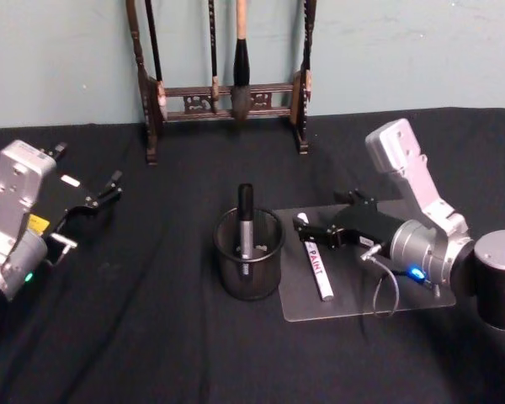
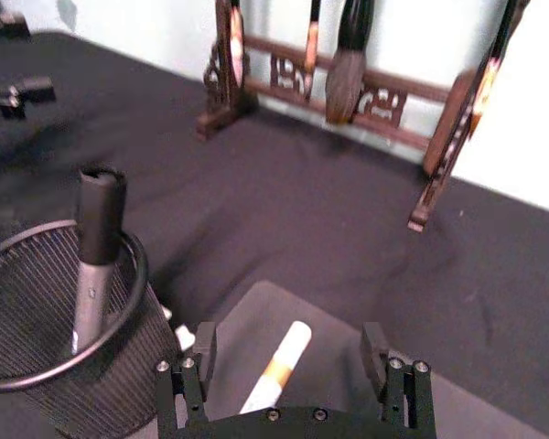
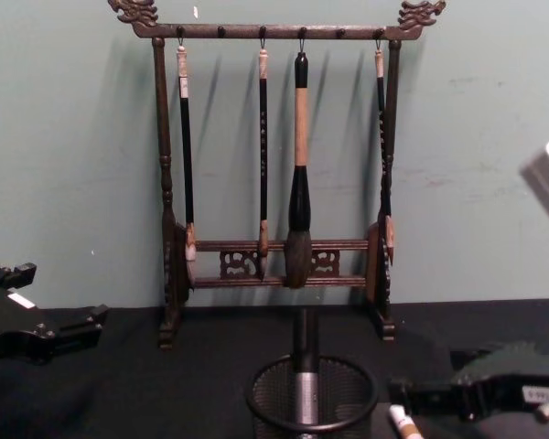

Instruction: Pick up the water-based marker from the table and place it into the pen holder.

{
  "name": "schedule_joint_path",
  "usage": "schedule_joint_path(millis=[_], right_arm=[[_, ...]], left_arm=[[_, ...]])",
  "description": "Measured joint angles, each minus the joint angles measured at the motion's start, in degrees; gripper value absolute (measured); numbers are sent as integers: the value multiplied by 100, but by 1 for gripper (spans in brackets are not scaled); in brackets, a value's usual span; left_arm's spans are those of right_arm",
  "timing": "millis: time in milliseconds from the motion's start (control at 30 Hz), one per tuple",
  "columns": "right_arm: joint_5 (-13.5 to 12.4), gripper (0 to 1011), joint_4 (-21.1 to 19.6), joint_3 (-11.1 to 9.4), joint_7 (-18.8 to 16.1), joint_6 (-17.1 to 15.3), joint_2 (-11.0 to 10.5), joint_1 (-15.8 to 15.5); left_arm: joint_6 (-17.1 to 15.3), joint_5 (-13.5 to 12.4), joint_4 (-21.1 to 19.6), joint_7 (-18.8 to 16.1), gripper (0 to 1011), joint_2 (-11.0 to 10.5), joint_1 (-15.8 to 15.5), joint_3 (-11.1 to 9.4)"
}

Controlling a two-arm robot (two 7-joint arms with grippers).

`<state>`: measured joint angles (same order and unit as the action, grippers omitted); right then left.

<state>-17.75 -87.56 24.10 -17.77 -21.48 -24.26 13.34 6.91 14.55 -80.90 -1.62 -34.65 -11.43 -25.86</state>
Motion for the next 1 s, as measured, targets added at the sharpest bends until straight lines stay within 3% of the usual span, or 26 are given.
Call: schedule_joint_path(millis=[500, 1000], right_arm=[[381, 1002, 402, 178, 67, -553, 320, 216], [579, 1002, 529, 141, -1, -717, 502, 236]], left_arm=[[0, 0, 0, 0, 1001, 0, 0, 0], [0, 0, 0, 0, 1001, 0, 0, 0]])
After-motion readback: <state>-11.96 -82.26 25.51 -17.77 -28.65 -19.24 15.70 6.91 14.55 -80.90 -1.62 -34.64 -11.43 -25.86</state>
